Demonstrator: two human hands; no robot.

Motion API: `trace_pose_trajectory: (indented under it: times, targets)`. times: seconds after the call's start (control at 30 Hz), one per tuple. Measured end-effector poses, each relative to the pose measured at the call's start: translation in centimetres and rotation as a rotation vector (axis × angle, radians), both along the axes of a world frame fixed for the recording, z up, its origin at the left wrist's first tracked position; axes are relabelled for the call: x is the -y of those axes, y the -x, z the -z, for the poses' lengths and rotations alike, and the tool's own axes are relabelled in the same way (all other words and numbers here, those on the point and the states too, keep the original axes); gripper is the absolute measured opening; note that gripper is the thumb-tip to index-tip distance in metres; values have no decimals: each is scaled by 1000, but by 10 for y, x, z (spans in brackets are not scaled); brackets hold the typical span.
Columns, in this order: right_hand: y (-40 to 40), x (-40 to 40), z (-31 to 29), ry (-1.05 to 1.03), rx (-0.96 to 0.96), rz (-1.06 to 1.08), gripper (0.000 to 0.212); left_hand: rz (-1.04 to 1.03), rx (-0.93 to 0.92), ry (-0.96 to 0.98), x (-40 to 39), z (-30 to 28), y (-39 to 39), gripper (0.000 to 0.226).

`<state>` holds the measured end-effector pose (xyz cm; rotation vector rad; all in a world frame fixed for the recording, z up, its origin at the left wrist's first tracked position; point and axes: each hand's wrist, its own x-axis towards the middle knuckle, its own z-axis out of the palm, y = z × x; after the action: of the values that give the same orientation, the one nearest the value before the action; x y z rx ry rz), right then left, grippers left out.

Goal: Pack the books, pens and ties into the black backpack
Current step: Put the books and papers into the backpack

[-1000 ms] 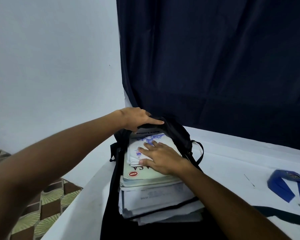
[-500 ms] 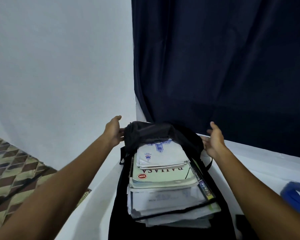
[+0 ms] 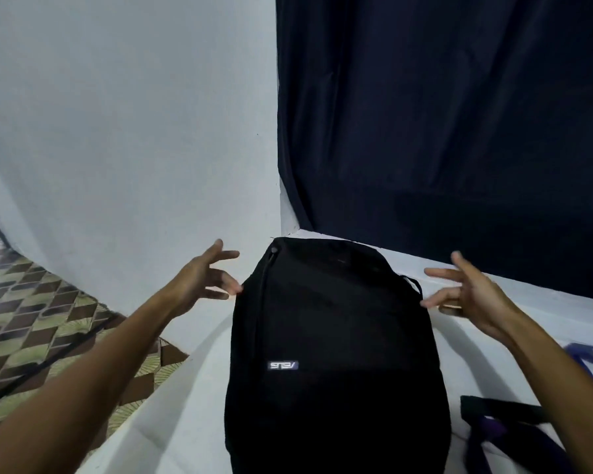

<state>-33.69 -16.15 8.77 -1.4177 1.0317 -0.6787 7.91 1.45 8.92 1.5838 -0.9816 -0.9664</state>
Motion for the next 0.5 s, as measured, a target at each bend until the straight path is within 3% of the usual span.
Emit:
trace_pose_trajectory:
  times: [0.1,0.13,0.2,0.27,0.37,0.5]
  targets:
    - [-18,-21,0,148,-222,-26,51,37,168,-119,-5,15,16,86]
    - [-25,-32,4,154,-302,-87,58,84,191,-159,-6,22,23,93]
    - [-35,-47,24,180,-447,-142,98,162,170,-181,-5,39,36,102]
    - [-44,-65,43,207,-552,-135,120,173,46,-108,-2,57,45,116]
    - [-50,-84,63,222,-606,-105,122,165,-85,-25,2,75,50,137]
    - [-50,-81,73,268,-606,-70,124,145,-91,2,3,78,51,134]
